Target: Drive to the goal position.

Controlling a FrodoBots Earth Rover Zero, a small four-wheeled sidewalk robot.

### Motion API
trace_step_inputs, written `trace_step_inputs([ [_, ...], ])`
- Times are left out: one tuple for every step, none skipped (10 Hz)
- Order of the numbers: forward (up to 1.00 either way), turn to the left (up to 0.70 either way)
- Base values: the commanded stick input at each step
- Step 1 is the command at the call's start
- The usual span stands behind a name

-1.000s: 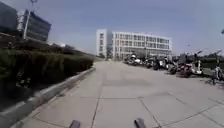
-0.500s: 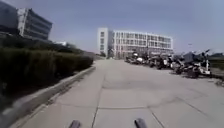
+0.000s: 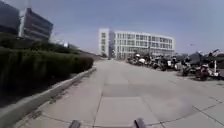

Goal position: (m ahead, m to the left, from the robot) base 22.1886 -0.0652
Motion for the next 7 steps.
trace_step_inputs([
  [0.70,0.01],
  [0.70,0.01],
  [0.70,0.01],
  [0.70,0.01],
  [0.70,0.01],
  [0.70,0.01],
  [0.70,0.01],
])
